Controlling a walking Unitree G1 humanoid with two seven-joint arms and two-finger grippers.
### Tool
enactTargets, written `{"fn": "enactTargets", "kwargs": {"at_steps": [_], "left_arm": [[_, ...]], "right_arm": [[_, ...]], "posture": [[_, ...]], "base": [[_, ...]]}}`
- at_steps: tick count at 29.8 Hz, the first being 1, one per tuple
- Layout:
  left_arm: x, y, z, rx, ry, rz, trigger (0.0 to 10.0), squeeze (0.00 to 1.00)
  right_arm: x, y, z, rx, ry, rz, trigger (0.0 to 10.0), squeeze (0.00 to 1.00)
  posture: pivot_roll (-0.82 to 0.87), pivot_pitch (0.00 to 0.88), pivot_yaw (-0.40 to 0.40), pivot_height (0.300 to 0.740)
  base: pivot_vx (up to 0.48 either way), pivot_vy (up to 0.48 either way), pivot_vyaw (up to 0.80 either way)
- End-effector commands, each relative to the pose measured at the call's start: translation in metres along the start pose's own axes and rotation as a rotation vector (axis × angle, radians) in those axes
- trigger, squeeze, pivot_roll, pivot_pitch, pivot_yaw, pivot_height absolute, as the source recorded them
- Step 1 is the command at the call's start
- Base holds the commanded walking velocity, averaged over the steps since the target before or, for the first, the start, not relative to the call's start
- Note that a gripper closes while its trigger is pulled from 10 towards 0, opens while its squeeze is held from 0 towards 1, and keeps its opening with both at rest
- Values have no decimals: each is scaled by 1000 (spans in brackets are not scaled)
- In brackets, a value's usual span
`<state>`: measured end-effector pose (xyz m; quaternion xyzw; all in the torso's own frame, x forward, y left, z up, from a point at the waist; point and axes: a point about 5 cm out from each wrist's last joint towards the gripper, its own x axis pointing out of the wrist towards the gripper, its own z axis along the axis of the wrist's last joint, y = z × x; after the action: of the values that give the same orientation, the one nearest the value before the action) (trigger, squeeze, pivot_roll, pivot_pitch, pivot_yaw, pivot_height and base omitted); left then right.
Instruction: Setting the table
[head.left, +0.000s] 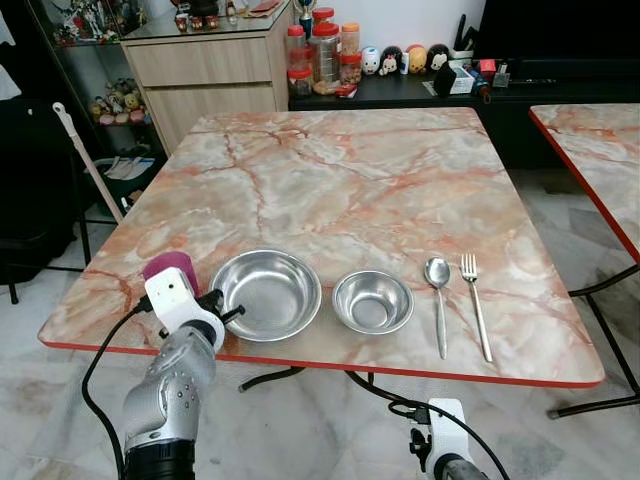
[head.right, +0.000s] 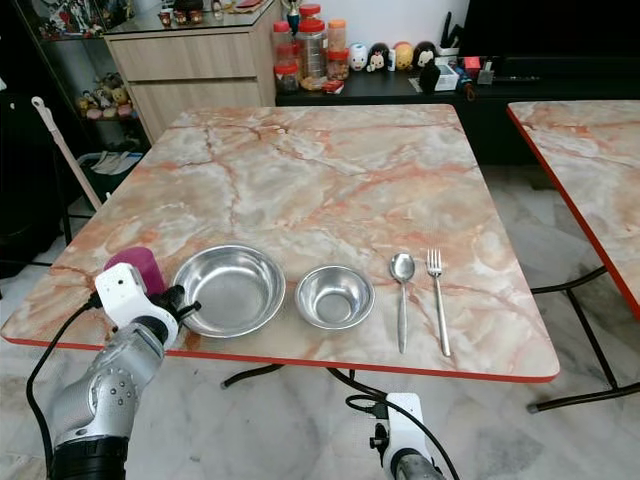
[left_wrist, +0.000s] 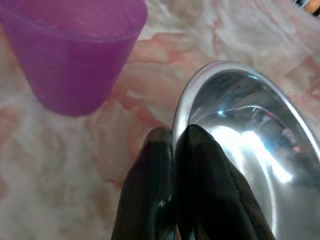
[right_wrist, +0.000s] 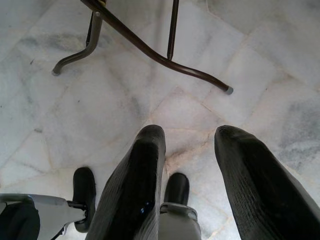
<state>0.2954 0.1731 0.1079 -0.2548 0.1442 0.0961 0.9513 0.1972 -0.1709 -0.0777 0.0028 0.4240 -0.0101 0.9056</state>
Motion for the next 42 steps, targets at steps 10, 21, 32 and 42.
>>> {"fn": "enactTargets", "kwargs": {"at_steps": [10, 21, 32, 42], "left_arm": [[-9, -31, 43, -164, -287, -231, 10000, 0], [2, -67, 63, -266, -424, -358, 10000, 0], [10, -88, 64, -274, -433, -425, 10000, 0], [12, -87, 68, -287, -458, -421, 10000, 0]], "right_arm": [[1, 2, 4, -2, -1, 8, 10000, 0], [2, -1, 9, -5, -15, 5, 10000, 0], [0, -11, 4, 30, 2, -30, 10000, 0], [-2, -17, -2, 21, 6, -46, 10000, 0]], "posture": [[77, 0, 42, 740], [68, 0, 28, 740], [14, 0, 48, 740], [13, 0, 45, 740]], "base": [[0, 0, 0], [0, -70, 0], [0, -411, -50], [0, -409, -55]]}}
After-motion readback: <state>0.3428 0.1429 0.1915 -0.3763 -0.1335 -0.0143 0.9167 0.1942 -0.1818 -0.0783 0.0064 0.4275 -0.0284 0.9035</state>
